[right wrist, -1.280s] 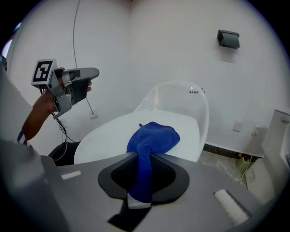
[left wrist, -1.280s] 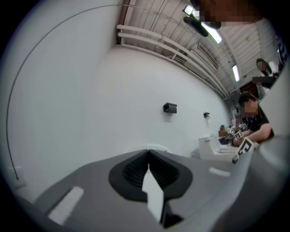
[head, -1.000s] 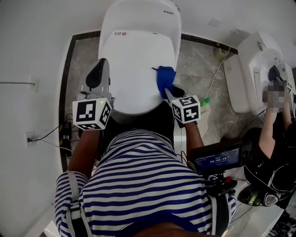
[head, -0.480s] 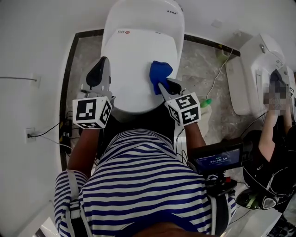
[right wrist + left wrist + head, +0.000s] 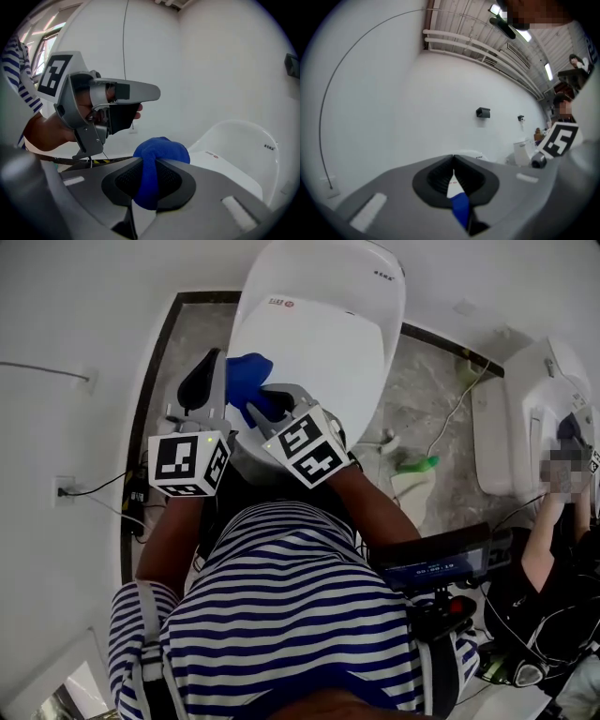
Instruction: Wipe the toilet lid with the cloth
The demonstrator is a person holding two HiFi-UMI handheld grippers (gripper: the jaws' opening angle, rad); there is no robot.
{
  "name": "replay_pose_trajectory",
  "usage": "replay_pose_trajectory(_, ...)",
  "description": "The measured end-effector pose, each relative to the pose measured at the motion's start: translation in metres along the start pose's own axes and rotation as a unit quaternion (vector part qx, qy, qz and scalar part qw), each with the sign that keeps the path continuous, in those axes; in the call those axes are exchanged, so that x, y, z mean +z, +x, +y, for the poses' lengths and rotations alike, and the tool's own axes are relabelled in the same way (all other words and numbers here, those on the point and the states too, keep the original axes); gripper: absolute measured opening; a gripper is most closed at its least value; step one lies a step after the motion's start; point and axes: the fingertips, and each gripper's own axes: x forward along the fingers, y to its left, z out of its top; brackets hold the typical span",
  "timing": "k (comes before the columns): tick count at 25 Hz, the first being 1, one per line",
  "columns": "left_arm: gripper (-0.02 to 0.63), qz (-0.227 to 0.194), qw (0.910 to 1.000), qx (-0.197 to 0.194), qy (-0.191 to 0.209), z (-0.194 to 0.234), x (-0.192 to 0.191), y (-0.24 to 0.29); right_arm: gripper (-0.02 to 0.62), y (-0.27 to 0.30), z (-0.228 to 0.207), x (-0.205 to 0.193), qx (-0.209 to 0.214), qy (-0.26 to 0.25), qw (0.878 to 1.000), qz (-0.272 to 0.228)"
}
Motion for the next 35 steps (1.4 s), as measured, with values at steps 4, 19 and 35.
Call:
replay_pose_trajectory(4, 0.003, 0.004, 0.9999, 0.013, -0.001, 0.014, -0.002, -0.003, 0.064, 0.031, 0.017, 0.007, 0.024, -0.023, 0.999, 0.011)
replay_pose_trajectory(19, 0.003, 0.009, 0.9997, 0.019, -0.007, 0.024, -0.011, 0.000, 0.064, 0.067, 0.024, -0.045, 0.023, -0.052, 0.992, 0.115)
replay_pose_trajectory(35, 0.003, 0.005, 0.9999, -0.006, -0.009, 0.000, -0.009, 0.006, 0.064, -0.002, -0.005, -0.082, -0.025, 0.001, 0.994, 0.110)
